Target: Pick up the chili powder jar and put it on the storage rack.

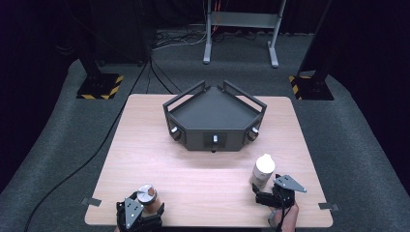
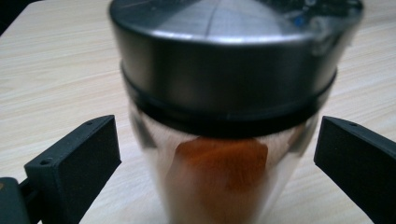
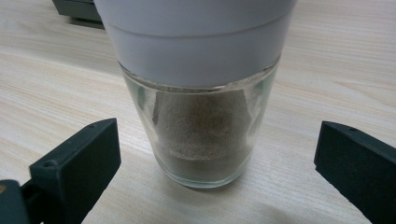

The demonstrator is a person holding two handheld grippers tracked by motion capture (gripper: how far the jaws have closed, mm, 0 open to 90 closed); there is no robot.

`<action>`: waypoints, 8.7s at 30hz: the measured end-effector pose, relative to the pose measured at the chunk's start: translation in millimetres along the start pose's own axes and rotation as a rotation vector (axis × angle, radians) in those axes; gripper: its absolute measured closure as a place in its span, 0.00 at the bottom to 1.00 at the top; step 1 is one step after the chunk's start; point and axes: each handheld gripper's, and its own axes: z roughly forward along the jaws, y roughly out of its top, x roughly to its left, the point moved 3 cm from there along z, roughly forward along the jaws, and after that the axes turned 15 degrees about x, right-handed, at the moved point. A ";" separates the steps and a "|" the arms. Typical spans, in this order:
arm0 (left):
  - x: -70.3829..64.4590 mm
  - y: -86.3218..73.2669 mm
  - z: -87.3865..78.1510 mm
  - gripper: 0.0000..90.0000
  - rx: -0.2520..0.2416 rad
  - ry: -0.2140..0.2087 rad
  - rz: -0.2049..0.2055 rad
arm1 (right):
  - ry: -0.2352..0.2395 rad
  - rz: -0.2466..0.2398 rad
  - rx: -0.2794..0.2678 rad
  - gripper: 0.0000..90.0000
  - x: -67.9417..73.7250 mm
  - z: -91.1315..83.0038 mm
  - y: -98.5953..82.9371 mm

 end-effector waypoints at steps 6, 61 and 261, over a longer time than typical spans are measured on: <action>-0.7 -0.6 5.4 0.09 -0.004 -0.006 -0.032 | 0.001 -0.004 0.003 0.00 0.1 -0.1 0.3; -0.4 23.6 1.4 0.36 -0.011 -0.058 0.022 | 0.001 -0.017 0.002 0.00 0.9 -0.2 0.2; 17.5 213.8 74.1 0.36 -0.021 -0.316 0.109 | -0.002 -0.025 0.017 0.00 1.5 0.6 2.6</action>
